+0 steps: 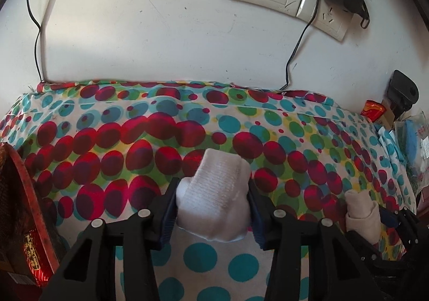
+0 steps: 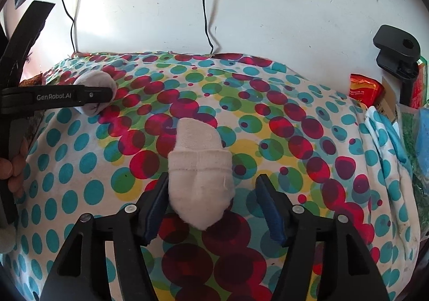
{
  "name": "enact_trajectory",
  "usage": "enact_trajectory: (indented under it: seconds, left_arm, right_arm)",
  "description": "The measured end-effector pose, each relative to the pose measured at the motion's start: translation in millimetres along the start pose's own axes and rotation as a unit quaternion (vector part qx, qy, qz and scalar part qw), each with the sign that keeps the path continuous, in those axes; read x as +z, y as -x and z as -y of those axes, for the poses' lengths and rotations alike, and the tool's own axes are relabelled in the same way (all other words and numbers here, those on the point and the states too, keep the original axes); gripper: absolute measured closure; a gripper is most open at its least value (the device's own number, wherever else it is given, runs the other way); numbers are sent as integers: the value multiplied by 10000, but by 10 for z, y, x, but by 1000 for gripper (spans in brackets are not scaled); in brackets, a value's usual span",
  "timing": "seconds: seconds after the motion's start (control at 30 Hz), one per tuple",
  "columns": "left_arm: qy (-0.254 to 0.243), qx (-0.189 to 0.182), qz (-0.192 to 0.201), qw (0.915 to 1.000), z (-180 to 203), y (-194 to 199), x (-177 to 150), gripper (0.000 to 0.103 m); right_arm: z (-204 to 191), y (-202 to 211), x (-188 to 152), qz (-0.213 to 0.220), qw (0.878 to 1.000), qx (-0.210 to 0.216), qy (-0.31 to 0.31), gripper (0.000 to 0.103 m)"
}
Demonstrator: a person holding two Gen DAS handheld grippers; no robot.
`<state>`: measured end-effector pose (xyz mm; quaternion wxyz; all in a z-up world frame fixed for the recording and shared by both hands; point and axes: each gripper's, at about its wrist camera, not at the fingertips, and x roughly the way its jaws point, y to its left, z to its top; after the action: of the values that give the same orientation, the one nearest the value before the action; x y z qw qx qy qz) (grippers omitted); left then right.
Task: Organize objects
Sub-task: 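Grasp another white sock on the cloth with the left gripper and lift it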
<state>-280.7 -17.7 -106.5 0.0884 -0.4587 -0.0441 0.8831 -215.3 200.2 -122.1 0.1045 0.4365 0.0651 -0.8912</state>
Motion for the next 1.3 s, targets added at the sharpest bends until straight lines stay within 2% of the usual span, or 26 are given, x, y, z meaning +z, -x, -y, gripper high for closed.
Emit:
enact_trajectory:
  seconds: [0.03,0.07,0.13,0.6,1.03,1.3]
  left_arm:
    - [-13,10,8,10000,3,6,-10,56]
    - [-25,59,20,10000,13,12,-20,56]
    - [-28,47,37,10000,36,32,-40,56]
    - [-76,181,166,9997,187,398,-304,56]
    - [3,362,252,9990,58,797,-615,56]
    - [-118,397,358,9985,49,1099,-765,56]
  right_arm:
    - [-26,13,-4,34,10000,54,69,66]
    - [-62,26,-10,69,9998,31,163,70]
    - [-144,33,-19,92,9993,-47,360,71]
    - [-205,27,-27,118,9984,-287,482,71]
    - [-222,31,-14,121,9981,-324,515,70]
    - [-224,38,-8,136,9972,-419,597,68]
